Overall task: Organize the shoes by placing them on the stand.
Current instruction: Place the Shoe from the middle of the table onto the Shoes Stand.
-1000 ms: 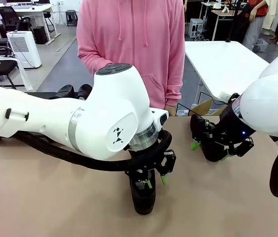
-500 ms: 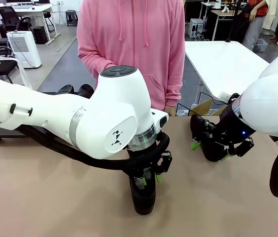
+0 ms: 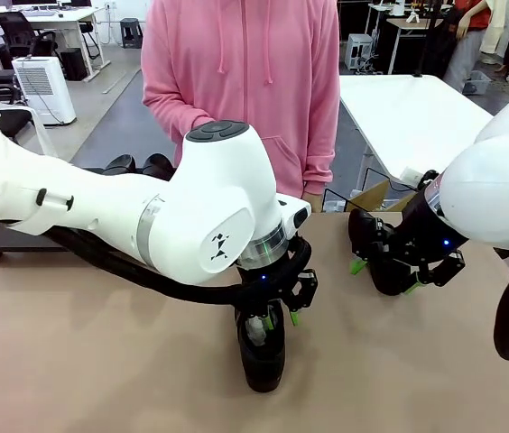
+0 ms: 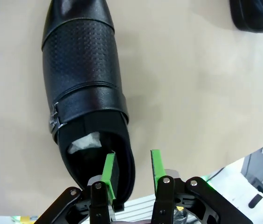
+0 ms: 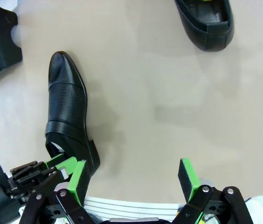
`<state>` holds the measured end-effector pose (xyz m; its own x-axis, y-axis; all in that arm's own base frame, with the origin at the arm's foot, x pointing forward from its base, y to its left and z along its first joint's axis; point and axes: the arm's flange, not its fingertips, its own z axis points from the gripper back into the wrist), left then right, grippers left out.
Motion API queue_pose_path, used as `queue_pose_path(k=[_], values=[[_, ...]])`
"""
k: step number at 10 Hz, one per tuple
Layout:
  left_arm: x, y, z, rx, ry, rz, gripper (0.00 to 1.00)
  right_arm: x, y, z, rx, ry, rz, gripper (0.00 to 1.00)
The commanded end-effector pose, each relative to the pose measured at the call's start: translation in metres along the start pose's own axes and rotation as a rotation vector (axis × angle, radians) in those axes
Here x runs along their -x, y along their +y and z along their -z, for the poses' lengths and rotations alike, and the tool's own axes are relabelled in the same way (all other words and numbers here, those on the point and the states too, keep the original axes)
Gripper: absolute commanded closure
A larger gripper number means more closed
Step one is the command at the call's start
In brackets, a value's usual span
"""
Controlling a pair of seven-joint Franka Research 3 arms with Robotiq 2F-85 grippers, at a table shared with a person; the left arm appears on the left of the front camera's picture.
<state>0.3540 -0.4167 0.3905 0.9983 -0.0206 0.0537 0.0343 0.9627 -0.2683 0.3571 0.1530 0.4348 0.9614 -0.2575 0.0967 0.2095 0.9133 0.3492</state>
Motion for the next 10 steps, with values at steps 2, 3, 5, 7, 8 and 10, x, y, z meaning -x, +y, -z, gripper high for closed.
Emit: queue_pose_path(k=[2, 3, 5, 7, 8, 10], values=[[-0.007, -0.001, 0.005, -0.036, 0.013, 0.035, 0.60, -0.003, 0.001, 0.000, -0.014, 0.006, -0.001, 0.00], [-0.008, 0.000, 0.007, -0.041, 0.023, 0.040, 0.60, -0.003, 0.001, 0.000, -0.014, 0.006, -0.001, 0.00], [-0.010, 0.002, 0.014, -0.040, 0.055, 0.029, 0.60, -0.003, 0.001, 0.000, -0.014, 0.006, -0.001, 0.00], [-0.009, 0.002, 0.019, -0.046, 0.065, 0.036, 0.60, -0.003, 0.001, 0.000, -0.014, 0.006, -0.001, 0.00], [-0.007, -0.007, 0.025, -0.071, 0.069, 0.078, 0.60, -0.003, 0.001, 0.000, -0.014, 0.006, -0.001, 0.00], [-0.007, -0.008, 0.026, -0.071, 0.072, 0.080, 0.60, -0.003, 0.001, 0.000, -0.014, 0.006, -0.001, 0.00]])
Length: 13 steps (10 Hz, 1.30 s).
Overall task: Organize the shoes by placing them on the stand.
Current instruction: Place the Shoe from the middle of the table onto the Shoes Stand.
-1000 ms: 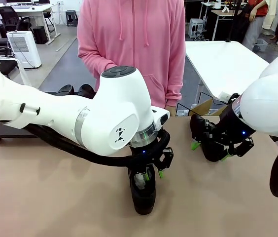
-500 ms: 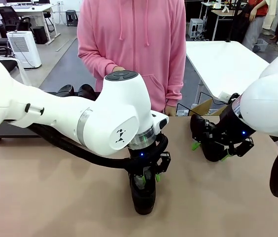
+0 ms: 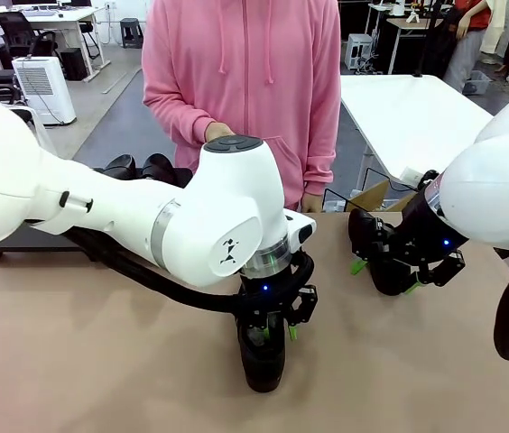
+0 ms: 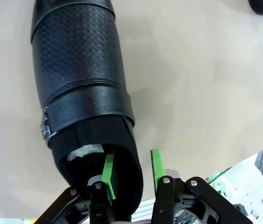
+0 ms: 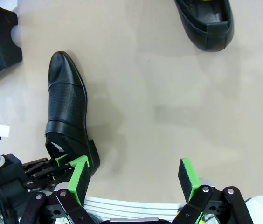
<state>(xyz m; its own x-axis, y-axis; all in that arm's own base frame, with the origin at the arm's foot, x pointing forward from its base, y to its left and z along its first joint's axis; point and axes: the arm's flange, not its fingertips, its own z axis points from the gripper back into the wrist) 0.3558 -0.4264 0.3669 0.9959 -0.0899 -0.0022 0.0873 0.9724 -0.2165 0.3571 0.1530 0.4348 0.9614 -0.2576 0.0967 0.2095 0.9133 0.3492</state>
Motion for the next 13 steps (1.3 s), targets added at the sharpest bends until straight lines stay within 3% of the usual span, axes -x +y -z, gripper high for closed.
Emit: queue_pose_path(k=[1, 5, 8, 9, 13], values=[[-0.007, -0.008, 0.002, -0.026, 0.000, 0.032, 0.60, -0.003, 0.001, 0.000, -0.014, 0.006, -0.001, 0.00], [-0.006, -0.010, 0.008, -0.091, -0.004, 0.035, 0.62, -0.003, 0.001, 0.000, -0.014, 0.006, -0.001, 0.00], [-0.009, -0.011, 0.012, -0.107, -0.018, 0.033, 0.97, -0.003, 0.001, 0.000, -0.014, 0.006, -0.001, 0.00], [-0.008, -0.012, 0.013, -0.110, -0.016, 0.032, 1.00, -0.003, 0.001, 0.000, -0.014, 0.006, -0.001, 0.00], [-0.010, -0.010, 0.019, -0.117, 0.016, 0.013, 1.00, -0.003, 0.001, 0.000, -0.014, 0.006, -0.001, 0.00]])
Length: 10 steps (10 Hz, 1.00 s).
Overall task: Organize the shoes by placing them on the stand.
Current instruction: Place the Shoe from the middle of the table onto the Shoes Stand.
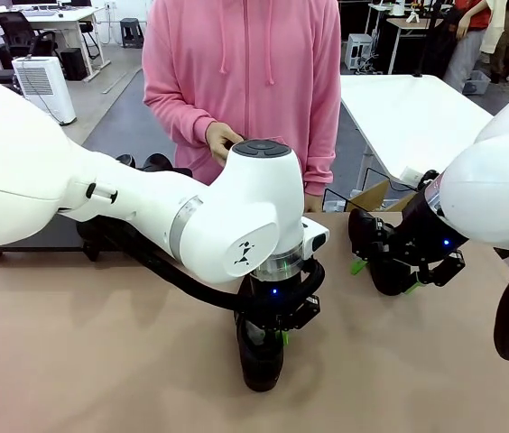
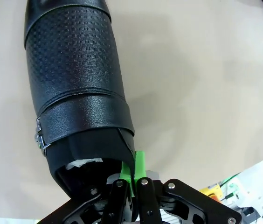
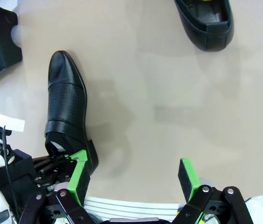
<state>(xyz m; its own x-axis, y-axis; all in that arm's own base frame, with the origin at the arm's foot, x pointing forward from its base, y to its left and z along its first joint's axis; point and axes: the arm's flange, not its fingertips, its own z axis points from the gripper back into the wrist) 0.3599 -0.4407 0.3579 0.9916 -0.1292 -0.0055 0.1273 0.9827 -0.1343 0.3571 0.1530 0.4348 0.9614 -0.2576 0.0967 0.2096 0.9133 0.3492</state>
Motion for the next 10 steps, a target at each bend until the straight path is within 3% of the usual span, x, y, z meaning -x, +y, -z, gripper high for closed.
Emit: queue_pose_path(k=[1, 5, 7, 10], values=[[-0.005, 0.004, -0.001, -0.023, 0.009, -0.046, 1.00, -0.003, 0.001, 0.000, -0.014, 0.006, -0.001, 0.00], [0.016, 0.044, -0.087, 0.008, -0.036, -0.072, 1.00, -0.003, 0.001, 0.000, -0.014, 0.006, -0.001, 0.00], [0.026, 0.076, -0.151, 0.075, 0.000, -0.041, 1.00, -0.003, 0.001, 0.000, -0.014, 0.006, -0.001, 0.00], [0.033, 0.131, -0.252, 0.082, -0.370, -0.007, 1.00, -0.003, 0.001, 0.000, -0.014, 0.006, -0.001, 0.00]])
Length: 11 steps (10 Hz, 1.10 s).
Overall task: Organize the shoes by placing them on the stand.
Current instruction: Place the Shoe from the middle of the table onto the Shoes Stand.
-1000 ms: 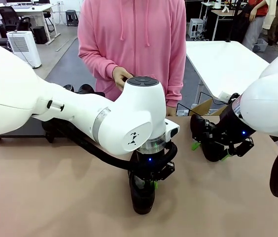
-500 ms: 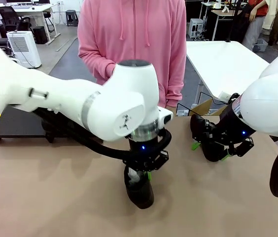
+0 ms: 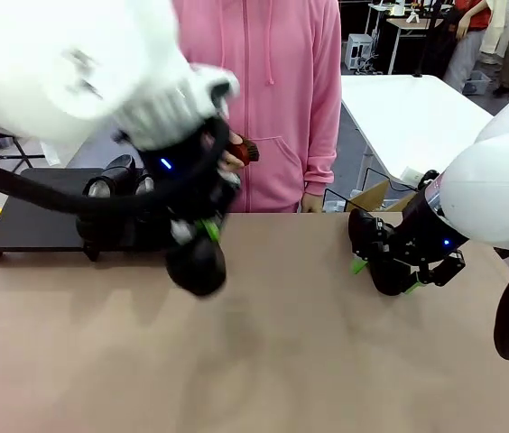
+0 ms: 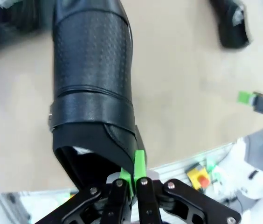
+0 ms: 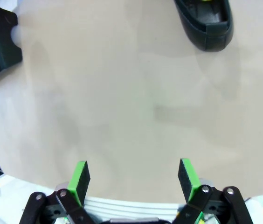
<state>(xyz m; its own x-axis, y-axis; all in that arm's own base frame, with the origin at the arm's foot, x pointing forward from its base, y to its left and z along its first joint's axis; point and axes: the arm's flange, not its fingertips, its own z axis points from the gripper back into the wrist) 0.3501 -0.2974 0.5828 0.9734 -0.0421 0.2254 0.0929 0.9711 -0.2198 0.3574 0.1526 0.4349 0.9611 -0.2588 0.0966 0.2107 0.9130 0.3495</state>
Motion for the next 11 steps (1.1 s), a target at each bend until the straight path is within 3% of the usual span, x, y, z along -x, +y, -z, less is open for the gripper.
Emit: queue_pose_path(k=[1, 3, 4, 7, 10, 11], values=[[-0.010, 0.042, -0.050, -0.023, -0.246, 0.063, 1.00, -0.002, 0.001, 0.000, -0.013, 0.007, -0.002, 0.00], [-0.026, 0.086, -0.098, -0.153, -0.377, 0.073, 1.00, -0.002, 0.001, 0.000, -0.013, 0.007, -0.002, 0.00], [-0.038, 0.121, -0.109, -0.277, -0.432, 0.043, 1.00, -0.002, 0.001, 0.000, -0.013, 0.007, -0.002, 0.00], [-0.062, 0.245, -0.086, -0.431, -0.353, -0.041, 1.00, -0.002, 0.001, 0.000, -0.013, 0.007, -0.002, 0.00], [-0.056, 0.314, -0.068, -0.400, -0.316, -0.086, 1.00, -0.002, 0.001, 0.000, -0.013, 0.007, -0.002, 0.00], [-0.054, 0.320, -0.062, -0.322, -0.306, -0.132, 1.00, -0.002, 0.001, 0.000, -0.013, 0.007, -0.002, 0.00]])
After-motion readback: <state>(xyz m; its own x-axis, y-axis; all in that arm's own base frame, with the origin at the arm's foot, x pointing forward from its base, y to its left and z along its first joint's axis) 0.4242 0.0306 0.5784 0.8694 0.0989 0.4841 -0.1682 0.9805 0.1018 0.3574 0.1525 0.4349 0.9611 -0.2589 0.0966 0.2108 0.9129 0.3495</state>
